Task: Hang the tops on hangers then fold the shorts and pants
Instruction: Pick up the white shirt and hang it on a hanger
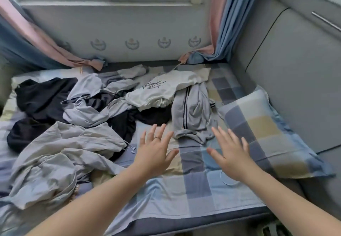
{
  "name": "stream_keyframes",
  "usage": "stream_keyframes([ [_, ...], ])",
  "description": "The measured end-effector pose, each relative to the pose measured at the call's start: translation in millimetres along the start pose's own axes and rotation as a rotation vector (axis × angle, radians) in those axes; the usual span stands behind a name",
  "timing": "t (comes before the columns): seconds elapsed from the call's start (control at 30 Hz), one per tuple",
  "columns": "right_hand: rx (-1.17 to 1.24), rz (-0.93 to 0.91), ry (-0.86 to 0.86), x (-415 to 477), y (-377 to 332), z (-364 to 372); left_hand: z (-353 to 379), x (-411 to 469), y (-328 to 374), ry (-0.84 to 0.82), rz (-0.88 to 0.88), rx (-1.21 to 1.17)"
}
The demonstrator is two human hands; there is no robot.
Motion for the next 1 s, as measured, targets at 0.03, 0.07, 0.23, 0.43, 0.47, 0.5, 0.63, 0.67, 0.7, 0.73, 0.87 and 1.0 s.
stream_keyframes([
  [0.03, 0.004, 0.012, -0.021, 14, 3, 12, 9, 14, -12, -0.018, -0.019, -0.004],
  [0.07, 0.008, 0.023, -0.049, 29, 5, 24, 20, 28, -24, -0.043, -0.036, -0.013],
  [0.23, 0.049, 0.074, -0.096, 133, 25, 102, 99, 131, -95, -0.105, -0.123, -0.033],
  [0.43, 0.005, 0.002, 0.032, 344, 71, 221, 244, 308, -185, 0.024, -0.145, 0.095],
  [0.47, -0.005, -0.013, 0.068, 377, 81, 241, 269, 335, -198, 0.049, -0.148, 0.119],
  [0.5, -0.011, -0.020, 0.107, 409, 92, 260, 293, 361, -209, 0.072, -0.152, 0.142],
  [0.63, -0.040, -0.056, 0.263, 517, 126, 318, 366, 452, -248, 0.193, -0.197, 0.138],
  [0.67, -0.048, -0.067, 0.297, 540, 132, 328, 376, 474, -256, 0.225, -0.208, 0.120],
  [0.7, -0.055, -0.076, 0.331, 562, 136, 336, 383, 496, -262, 0.261, -0.210, 0.093],
  [0.73, -0.068, -0.088, 0.369, 583, 139, 341, 387, 518, -268, 0.294, -0.209, 0.045],
  [0.87, -0.054, -0.129, 0.548, 652, 147, 340, 390, 591, -296, 0.401, -0.286, -0.305],
  [1.0, -0.026, -0.068, 0.544, 704, 177, 351, 405, 616, -321, 0.610, -0.404, -0.307],
])
Point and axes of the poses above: each hand's wrist, its own x-axis towards the middle knuckle, its own z-axis out of the palm, y = z × x, the point moved 9 cm from there along x, towards the middle knuckle, and after that the axes turned 12 degrees about -z, right-handed, at the moved point
